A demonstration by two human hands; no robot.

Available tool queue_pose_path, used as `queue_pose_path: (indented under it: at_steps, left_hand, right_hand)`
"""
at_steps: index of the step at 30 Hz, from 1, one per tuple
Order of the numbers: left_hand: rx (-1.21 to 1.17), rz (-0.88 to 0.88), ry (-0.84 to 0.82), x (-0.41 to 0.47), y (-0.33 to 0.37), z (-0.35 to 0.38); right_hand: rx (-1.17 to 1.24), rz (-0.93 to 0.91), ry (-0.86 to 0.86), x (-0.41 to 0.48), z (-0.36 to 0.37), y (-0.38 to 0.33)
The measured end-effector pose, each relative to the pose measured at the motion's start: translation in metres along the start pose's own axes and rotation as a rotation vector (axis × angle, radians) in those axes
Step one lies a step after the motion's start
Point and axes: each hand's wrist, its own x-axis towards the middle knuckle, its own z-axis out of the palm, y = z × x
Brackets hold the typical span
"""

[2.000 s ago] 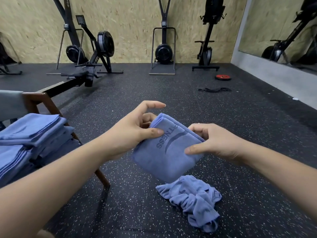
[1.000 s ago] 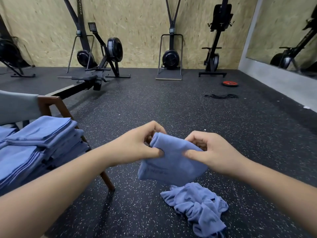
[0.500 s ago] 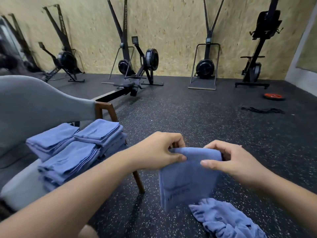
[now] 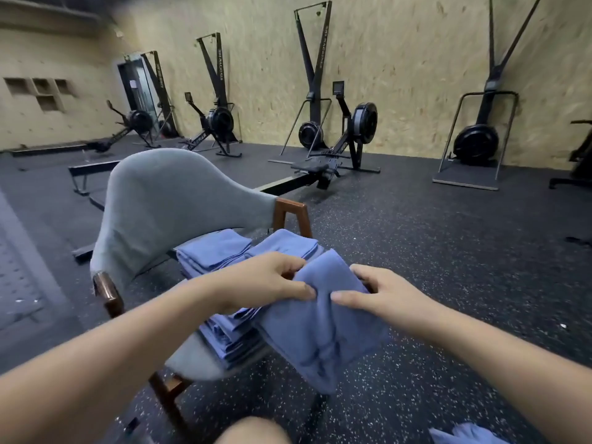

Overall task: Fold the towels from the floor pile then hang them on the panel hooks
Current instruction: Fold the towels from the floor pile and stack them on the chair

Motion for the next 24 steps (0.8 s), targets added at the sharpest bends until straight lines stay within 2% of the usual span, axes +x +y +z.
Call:
queue_pose_path:
  at_steps: [4, 6, 10, 14, 17, 21, 24]
  left_hand:
    - [-0.232, -0.171, -0.021, -0.010, -0.045, -0.050]
    - [-0.290, -0.252, -0.011, -0.010, -0.064, -0.072]
    - [-0.244, -0.382, 0.109, -0.003, -0.103, -0.109]
    - [-0.035, -0.477, 0.224, 0.013, -0.137, -0.121]
    - [0.212, -0.539, 0.315, 0.023, -0.152, -0.112]
    - [0.526, -0.392, 0.426, 0.031, -0.153, -0.091]
    - [0.473, -0.288, 0.380, 0.033, -0.139, -0.057]
  right_hand:
    - [0.111, 0.129, -0.175, 0.033, 0.038, 0.011]
    - [0.266, 0.192, -0.134, 0.052, 0.057, 0.015]
    - [0.506, 0.286, 0.096, 0.096, 0.094, 0.008]
    - [0.228, 0.235, 0.297, 0.124, 0.120, -0.007]
    - [-0.053, 0.151, 0.355, 0.128, 0.130, -0.010]
    - [-0.466, -0.016, 0.431, 0.121, 0.141, 0.012]
    - [-0.697, -0.306, 0.478, 0.114, 0.145, 0.028]
